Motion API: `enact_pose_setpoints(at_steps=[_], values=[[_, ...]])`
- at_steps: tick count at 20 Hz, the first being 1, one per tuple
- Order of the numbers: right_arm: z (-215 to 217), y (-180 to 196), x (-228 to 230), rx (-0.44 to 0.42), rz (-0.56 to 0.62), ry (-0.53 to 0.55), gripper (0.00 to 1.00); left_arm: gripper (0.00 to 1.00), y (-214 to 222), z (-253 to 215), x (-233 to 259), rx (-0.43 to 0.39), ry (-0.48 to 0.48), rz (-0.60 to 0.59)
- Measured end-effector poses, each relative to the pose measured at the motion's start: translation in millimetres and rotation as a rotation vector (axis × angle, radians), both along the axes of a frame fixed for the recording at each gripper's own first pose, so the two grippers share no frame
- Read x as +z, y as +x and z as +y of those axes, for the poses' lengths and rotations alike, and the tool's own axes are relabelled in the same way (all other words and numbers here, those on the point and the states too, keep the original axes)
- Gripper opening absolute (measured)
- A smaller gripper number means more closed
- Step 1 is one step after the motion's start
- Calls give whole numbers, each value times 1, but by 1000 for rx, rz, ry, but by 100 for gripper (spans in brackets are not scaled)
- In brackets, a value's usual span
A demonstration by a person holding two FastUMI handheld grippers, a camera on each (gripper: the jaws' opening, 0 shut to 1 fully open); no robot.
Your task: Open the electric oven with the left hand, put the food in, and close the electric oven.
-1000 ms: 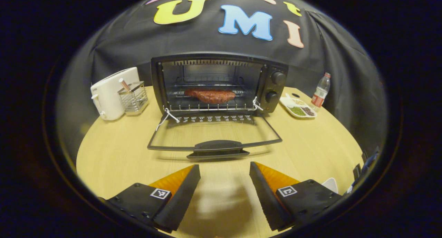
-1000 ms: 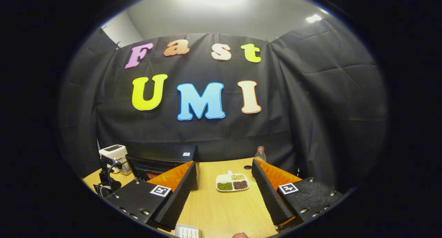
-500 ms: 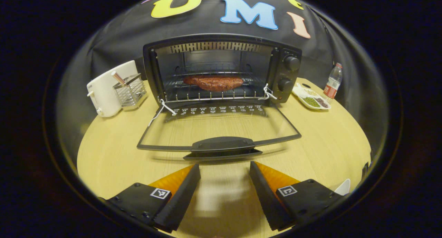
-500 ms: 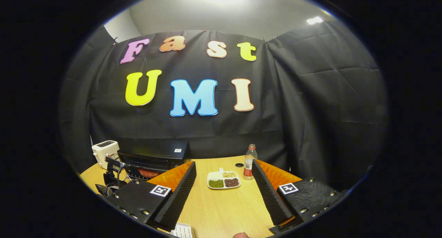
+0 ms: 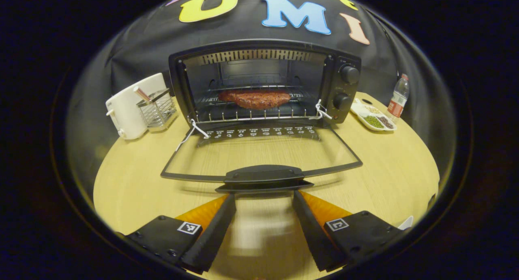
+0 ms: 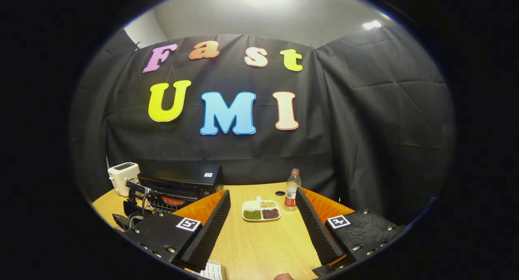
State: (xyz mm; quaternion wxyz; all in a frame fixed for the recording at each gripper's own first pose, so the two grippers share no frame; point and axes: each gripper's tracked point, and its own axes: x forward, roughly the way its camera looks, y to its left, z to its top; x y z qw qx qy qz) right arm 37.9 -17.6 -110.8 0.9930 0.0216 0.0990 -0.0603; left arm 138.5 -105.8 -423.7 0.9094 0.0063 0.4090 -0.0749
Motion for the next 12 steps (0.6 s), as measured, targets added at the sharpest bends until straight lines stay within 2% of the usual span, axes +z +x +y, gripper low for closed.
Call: enact_pose_setpoints(at_steps=[2,3,4,12], values=[[5,0,-1,10,0,13,98,96,0,0,11,2,-1,-26],[6,0,-1,16,-1,13,98,100,0,1,16,3,-5,-34],[8,0,-2,22,-3,12,98,96,1,1,21,5,-10,-40],[18,2,-7,49,3,28,98,96,9,2,56,-5,-12,-113]])
